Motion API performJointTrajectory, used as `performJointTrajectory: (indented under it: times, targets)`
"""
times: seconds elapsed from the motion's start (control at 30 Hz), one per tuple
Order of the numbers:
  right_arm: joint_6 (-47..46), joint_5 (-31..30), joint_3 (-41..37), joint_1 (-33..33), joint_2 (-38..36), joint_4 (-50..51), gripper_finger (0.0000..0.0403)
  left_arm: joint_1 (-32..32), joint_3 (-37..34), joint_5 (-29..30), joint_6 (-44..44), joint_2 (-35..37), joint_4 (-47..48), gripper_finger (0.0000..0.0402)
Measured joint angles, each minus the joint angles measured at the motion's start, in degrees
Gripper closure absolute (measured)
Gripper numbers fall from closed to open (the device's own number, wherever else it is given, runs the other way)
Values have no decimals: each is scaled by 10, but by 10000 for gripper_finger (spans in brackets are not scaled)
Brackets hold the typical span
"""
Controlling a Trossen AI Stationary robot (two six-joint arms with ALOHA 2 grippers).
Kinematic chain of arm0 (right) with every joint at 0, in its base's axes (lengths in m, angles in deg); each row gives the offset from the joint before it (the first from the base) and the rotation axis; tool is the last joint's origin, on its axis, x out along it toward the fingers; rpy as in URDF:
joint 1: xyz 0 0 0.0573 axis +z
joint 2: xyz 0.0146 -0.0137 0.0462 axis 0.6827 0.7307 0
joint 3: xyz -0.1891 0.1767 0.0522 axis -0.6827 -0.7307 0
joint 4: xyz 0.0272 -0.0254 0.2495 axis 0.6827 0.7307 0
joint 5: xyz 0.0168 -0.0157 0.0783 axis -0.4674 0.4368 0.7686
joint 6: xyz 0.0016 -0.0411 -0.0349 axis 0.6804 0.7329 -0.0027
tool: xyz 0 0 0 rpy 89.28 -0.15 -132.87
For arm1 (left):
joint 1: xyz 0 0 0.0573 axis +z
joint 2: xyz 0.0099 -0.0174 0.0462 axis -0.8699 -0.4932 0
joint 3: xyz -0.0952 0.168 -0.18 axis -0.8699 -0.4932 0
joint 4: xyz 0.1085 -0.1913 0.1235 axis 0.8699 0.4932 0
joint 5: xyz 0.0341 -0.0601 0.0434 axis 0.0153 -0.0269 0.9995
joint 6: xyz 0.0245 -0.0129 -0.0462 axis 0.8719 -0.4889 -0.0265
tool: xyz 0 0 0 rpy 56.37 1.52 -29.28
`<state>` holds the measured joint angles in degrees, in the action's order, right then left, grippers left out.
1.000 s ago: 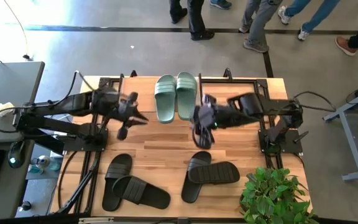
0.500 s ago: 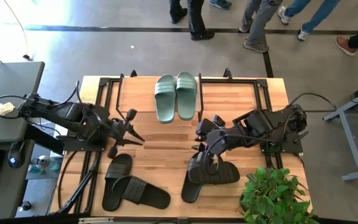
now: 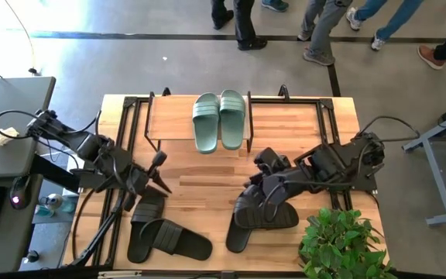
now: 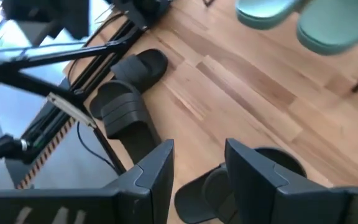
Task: Pick and place slides into the shelf
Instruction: Put the black slide under the shelf
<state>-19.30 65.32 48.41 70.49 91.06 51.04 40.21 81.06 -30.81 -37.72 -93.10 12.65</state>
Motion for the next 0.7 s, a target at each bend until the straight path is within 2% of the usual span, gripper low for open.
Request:
performJointTrajectory:
  times: [0.33,0.5,0.7]
  targets:
    - [-88,-40,0,23,0,100,269,-49,0,51,0,-15,-1,348]
    - [-57,-86,0,24,0,100,269,-50,0,53,0,-26,-2,348]
    - [44,-128,0,21,5,100,269,-50,-1,53,5,-37,2,348]
